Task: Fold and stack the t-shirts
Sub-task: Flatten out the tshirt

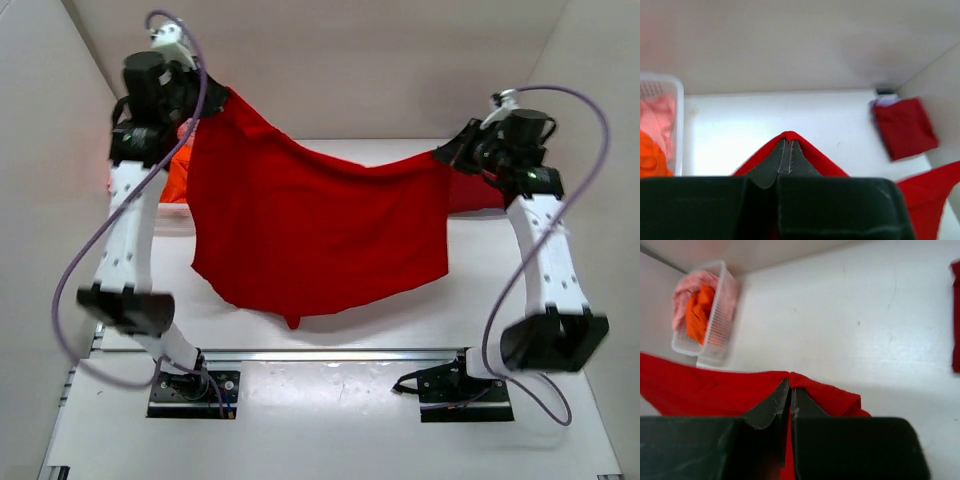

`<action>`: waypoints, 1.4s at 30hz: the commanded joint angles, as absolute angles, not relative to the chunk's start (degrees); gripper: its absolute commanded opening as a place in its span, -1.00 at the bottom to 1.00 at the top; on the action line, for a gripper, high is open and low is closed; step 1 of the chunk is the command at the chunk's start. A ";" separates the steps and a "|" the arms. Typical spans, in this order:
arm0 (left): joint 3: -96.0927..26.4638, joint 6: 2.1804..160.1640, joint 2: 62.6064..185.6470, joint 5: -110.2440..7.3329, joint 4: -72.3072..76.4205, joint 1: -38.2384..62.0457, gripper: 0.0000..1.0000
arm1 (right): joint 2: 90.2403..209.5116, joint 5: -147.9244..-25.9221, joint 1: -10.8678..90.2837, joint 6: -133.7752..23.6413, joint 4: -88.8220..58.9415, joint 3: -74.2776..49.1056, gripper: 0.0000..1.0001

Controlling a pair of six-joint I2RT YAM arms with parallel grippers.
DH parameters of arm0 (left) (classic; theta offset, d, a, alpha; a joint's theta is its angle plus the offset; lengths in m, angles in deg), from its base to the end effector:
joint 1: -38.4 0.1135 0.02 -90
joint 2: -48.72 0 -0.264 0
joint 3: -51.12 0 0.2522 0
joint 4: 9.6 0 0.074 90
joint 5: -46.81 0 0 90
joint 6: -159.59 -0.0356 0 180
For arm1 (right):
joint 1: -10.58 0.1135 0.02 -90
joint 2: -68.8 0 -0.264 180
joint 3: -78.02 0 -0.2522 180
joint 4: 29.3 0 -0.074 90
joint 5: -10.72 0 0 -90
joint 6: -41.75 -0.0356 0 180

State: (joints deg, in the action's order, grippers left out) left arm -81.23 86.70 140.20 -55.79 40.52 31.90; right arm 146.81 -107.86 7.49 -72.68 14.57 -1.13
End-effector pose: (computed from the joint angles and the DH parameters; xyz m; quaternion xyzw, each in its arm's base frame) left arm 0.3219 -0.0445 0.5250 0.0008 0.7605 -0.2136 0.6132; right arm 0.2963 0.0011 0.4319 0.0542 0.8091 0.3015 0.5015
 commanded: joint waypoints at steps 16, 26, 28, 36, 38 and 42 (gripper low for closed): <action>-68.36 86.91 128.64 -62.27 36.33 32.69 -1.00 | 154.41 -109.42 8.39 -70.84 12.51 3.67 -1.00; -4.62 88.85 100.15 -56.90 39.31 27.76 -1.00 | 141.67 -105.40 10.23 -71.45 11.44 -37.57 -0.80; 0.34 89.10 96.81 -56.47 41.07 29.34 -1.00 | 139.21 -103.54 10.32 -71.72 13.55 -44.33 -0.39; -0.45 88.49 101.19 -57.77 41.69 29.17 -1.00 | 134.18 -100.83 6.88 -71.90 15.22 -50.17 0.98; -0.44 88.84 101.11 -55.51 41.87 27.52 -1.00 | 134.89 -96.44 8.46 -71.98 16.81 -49.29 0.98; 0.18 89.98 100.22 -55.50 41.16 27.06 -1.00 | 135.94 -95.81 8.56 -70.75 19.00 -48.50 0.98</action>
